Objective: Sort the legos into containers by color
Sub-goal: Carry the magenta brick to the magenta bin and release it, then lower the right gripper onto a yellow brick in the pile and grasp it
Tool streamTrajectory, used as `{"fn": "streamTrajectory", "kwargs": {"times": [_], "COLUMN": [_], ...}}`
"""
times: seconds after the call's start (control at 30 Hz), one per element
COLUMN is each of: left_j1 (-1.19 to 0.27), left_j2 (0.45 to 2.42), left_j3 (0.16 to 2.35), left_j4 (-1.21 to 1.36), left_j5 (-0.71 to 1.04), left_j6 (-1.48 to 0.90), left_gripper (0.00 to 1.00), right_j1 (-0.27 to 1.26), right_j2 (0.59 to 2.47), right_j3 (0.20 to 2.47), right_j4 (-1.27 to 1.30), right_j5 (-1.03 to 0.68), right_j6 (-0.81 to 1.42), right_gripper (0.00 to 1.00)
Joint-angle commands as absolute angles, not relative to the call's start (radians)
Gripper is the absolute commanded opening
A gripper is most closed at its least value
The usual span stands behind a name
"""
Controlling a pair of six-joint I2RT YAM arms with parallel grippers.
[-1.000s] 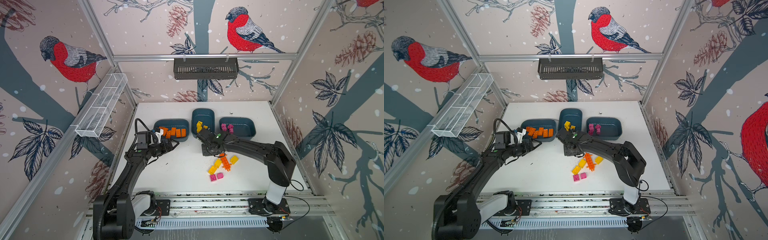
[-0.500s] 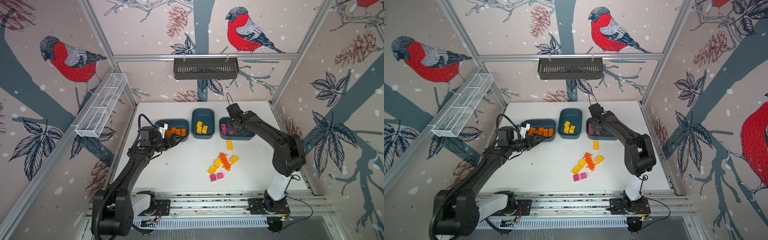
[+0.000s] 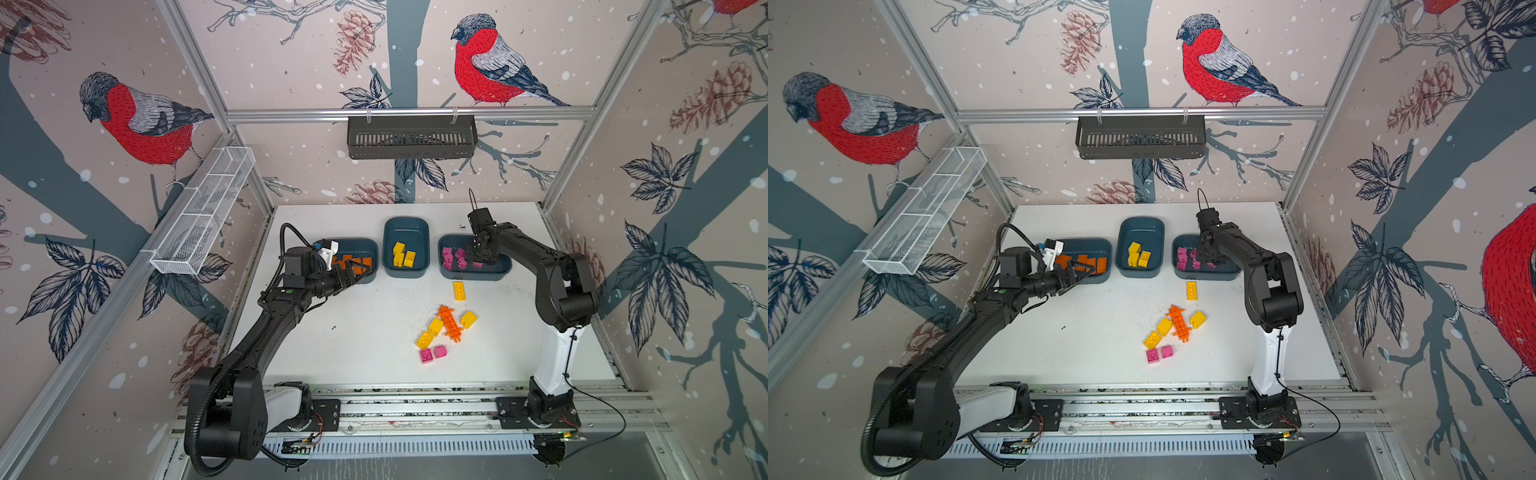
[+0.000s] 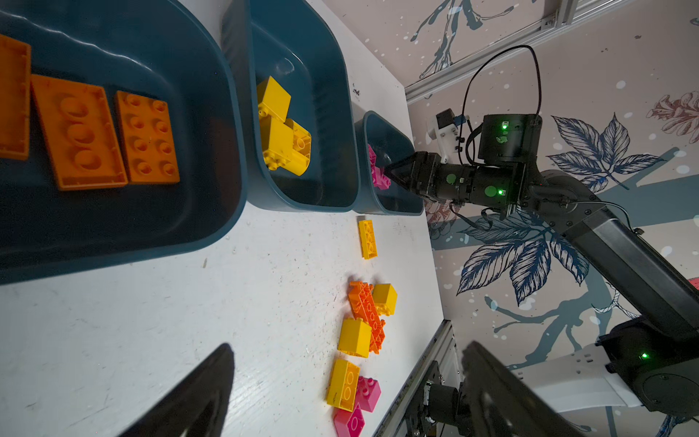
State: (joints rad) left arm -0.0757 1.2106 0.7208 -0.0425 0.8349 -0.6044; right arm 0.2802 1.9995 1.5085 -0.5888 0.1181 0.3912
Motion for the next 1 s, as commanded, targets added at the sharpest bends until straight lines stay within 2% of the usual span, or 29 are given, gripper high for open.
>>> {"fn": "streamTrajectory", "kwargs": {"times": [0.0, 0.2, 0.37, 0.53, 0.73, 0.97], "left_j1": [-0.077, -0.077, -0.077, -0.075, -0.075, -0.075], "left_j2": [1.207, 1.194, 1.187, 1.184, 1.193, 1.220], "left_j3": [0.732, 0.716, 0.706, 0.701, 0.687, 0.678], "left_j4": [-0.023, -0.053, -0.070, -0.089, -0.085, -0.078], "left_j5": [0.842, 0.839, 0.835, 0.828, 0.831, 0.847], "left_j6": [-0.600, -0.584, -0.573, -0.555, -0.541, -0.499], "left_gripper": [0.94, 0.94, 0.94, 0.94, 0.94, 0.94], "right_j1": [0.280, 0.348, 0.516, 0.676, 0.778, 0.891], "right_j2": [1.954, 1.776, 1.627, 1.520, 1.446, 1.458], "right_j3": [1.498, 1.364, 1.241, 1.124, 0.989, 0.935], "right_j4": [-0.582, -0.620, -0.670, -0.682, -0.589, -0.583], "right_j5": [0.055, -0.066, -0.094, -0.127, -0.214, -0.160], "right_j6": [0.387, 0.439, 0.534, 0.684, 0.942, 1.184], "right_gripper": [0.62, 0.66, 0.75, 0.79, 0.79, 0.77]}}
